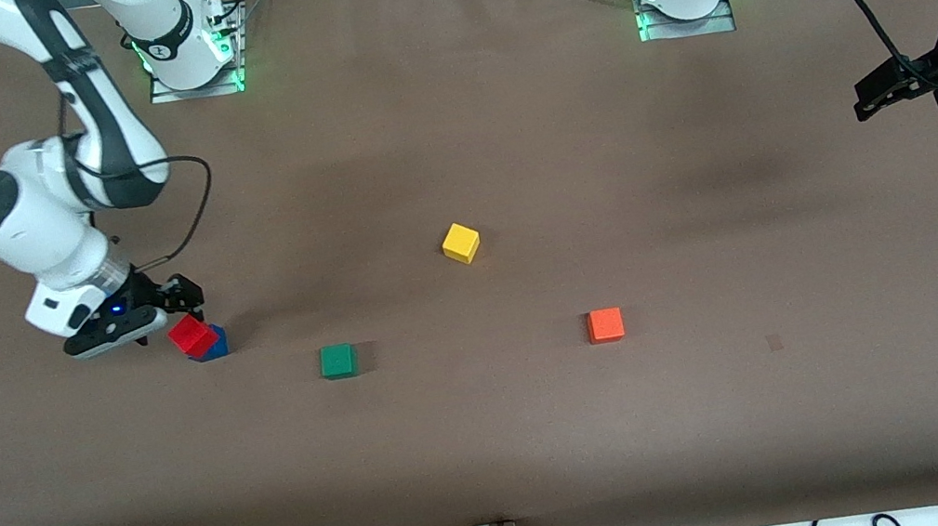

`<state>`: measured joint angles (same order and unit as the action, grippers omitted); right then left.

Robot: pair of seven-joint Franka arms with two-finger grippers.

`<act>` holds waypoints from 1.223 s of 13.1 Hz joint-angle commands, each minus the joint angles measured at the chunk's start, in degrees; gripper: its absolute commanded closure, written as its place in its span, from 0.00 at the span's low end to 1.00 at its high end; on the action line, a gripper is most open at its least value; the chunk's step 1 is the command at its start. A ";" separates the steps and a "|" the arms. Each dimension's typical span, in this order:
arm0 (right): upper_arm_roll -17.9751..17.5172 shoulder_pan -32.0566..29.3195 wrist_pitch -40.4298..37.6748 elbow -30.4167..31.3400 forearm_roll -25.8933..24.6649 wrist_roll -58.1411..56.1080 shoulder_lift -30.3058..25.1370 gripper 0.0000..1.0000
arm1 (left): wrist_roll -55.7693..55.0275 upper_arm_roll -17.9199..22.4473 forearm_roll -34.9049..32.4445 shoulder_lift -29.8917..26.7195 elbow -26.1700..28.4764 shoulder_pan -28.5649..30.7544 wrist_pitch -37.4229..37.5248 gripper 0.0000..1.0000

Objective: Pass red block to right arm, stack on blue

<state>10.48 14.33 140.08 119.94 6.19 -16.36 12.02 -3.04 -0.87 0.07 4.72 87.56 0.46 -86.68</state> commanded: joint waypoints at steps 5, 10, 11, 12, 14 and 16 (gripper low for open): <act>3.32 -0.45 -40.45 -24.81 -4.95 3.78 -0.24 0.00 | -0.30 0.16 -1.12 -0.24 -1.07 -0.10 -0.59 0.00; 2.97 -0.88 -59.02 -38.02 -7.07 10.73 -1.11 0.00 | 0.40 0.08 -1.30 -0.23 -3.00 -0.37 1.41 0.00; 1.75 -1.50 -59.48 -37.59 -7.07 10.73 -2.86 0.00 | 0.58 0.16 -1.13 -0.23 -3.18 -0.28 1.43 0.00; -0.62 -2.89 -60.09 -36.81 -7.51 10.82 -4.01 0.00 | 0.58 0.25 -0.60 -0.15 -3.35 -0.28 1.34 0.00; -7.39 -9.48 -62.11 -33.29 -7.69 10.38 -9.28 0.00 | 0.58 0.25 0.45 -0.15 -3.97 -0.19 1.43 0.00; -7.41 -9.94 -62.82 -33.02 -7.69 10.12 -12.53 0.00 | 0.58 0.25 0.46 -0.15 -3.97 -0.19 1.52 0.00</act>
<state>5.04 6.57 77.74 83.98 -0.74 -6.61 4.85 -2.99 -0.81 0.13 4.63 84.84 0.58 -86.51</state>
